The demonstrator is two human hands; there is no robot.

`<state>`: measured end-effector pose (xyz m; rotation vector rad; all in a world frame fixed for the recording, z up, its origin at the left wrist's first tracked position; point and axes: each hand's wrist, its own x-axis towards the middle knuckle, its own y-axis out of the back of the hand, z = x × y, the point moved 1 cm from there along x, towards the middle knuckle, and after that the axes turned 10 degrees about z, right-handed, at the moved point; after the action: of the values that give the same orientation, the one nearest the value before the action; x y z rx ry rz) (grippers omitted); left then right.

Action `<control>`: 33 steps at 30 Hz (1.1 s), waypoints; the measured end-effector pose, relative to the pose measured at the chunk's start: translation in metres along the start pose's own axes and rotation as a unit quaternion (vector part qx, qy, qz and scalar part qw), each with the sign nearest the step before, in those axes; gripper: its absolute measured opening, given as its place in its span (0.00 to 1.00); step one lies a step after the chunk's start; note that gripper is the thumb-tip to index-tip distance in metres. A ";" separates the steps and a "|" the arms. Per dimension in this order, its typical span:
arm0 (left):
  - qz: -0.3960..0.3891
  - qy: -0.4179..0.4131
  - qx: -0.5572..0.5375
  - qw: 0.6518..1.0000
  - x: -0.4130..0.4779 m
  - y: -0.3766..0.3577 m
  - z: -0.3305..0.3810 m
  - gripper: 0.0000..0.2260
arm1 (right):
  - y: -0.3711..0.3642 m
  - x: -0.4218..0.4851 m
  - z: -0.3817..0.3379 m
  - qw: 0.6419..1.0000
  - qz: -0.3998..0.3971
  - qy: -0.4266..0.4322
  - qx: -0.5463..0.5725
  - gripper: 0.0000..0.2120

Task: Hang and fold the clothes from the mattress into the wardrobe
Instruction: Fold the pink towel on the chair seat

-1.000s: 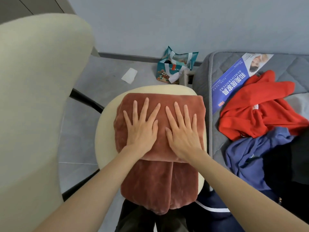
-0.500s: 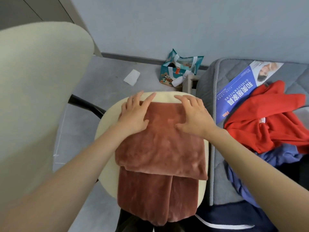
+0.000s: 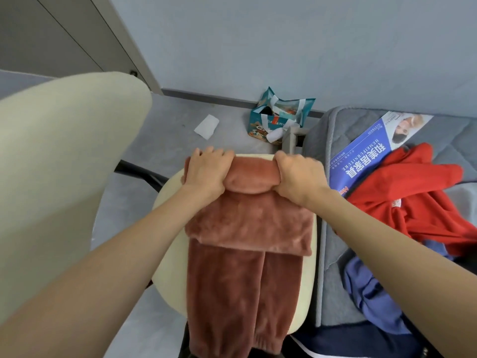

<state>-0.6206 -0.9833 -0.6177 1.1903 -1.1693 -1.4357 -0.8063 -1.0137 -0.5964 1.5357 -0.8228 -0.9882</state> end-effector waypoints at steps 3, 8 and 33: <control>0.129 0.015 0.020 0.991 0.013 0.022 0.004 0.23 | 0.016 0.015 0.009 0.992 0.126 0.007 -0.014 0.14; 0.293 0.012 0.045 0.955 -0.008 0.027 0.009 0.25 | 0.023 -0.005 0.007 0.965 0.257 0.033 -0.035 0.19; 0.011 0.218 -0.200 0.955 -0.141 -0.062 0.072 0.26 | -0.081 -0.154 -0.046 0.955 0.007 -0.221 0.199 0.30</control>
<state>-0.6787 -0.8280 -0.6544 1.1210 -0.5536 -1.2325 -0.8285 -0.8426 -0.6477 1.6616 -1.4145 -1.2314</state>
